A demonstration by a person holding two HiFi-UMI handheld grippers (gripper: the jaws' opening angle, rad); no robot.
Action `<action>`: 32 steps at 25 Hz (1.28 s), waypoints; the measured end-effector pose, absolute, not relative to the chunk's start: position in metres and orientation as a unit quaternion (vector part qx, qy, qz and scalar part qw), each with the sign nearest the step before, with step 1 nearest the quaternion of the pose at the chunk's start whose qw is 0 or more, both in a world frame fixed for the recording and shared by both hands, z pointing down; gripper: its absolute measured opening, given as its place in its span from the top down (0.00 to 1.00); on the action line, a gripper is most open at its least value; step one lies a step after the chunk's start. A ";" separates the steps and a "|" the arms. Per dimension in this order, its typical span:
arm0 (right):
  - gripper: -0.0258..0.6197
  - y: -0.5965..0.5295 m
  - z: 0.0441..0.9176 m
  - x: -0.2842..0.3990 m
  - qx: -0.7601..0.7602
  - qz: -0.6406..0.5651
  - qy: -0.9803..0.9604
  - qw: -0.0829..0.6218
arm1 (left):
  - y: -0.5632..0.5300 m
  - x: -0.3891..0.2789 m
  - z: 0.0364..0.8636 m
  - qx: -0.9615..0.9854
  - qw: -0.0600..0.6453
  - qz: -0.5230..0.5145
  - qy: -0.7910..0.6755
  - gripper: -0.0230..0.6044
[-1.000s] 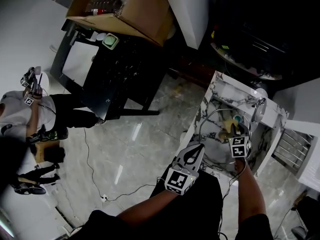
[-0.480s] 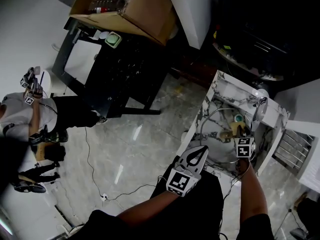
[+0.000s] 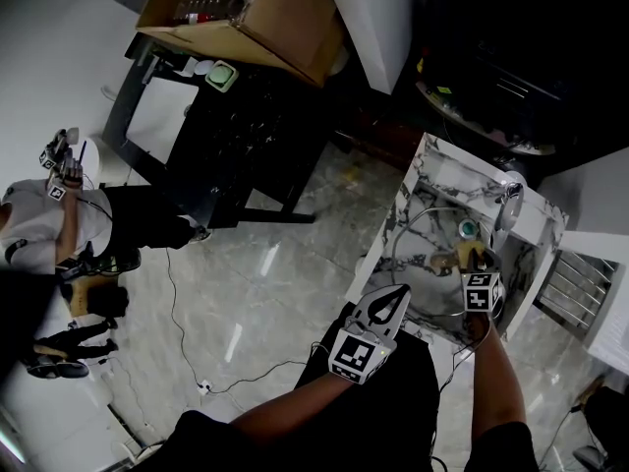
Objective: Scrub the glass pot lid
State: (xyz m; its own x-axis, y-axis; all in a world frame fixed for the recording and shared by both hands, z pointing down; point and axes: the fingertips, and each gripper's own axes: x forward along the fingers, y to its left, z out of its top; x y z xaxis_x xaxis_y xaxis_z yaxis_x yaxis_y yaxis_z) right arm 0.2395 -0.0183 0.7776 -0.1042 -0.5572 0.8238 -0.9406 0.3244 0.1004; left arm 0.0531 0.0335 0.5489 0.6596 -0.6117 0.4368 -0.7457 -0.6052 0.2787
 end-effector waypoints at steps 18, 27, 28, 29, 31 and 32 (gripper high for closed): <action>0.85 0.034 0.777 0.241 0.517 0.284 -0.693 0.415 | 0.042 0.057 0.557 0.880 0.234 0.141 -0.388 0.94; 0.84 0.049 0.777 0.224 0.486 0.308 -0.700 0.422 | 0.034 0.040 0.561 0.868 0.243 0.137 -0.411 0.94; 0.85 0.050 0.778 0.221 0.479 0.309 -0.704 0.424 | 0.034 0.039 0.561 0.867 0.244 0.137 -0.412 0.94; 0.84 0.051 0.778 0.218 0.471 0.312 -0.708 0.424 | 0.034 0.039 0.561 0.867 0.245 0.137 -0.412 0.94; 0.85 0.054 0.780 0.208 0.448 0.322 -0.722 0.417 | 0.034 0.039 0.561 0.866 0.247 0.135 -0.414 0.94; 0.85 0.055 0.781 0.202 0.438 0.326 -0.729 0.414 | 0.034 0.039 0.561 0.865 0.248 0.134 -0.415 0.94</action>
State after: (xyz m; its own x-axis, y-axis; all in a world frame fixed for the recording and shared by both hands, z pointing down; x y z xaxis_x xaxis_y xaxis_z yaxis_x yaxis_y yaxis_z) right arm 0.2025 0.0550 0.7812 -0.2741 -0.3678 0.8886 -0.9076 0.4045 -0.1125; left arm 0.0389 0.0335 0.5613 0.6204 -0.6510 0.4375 -0.7838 -0.5338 0.3173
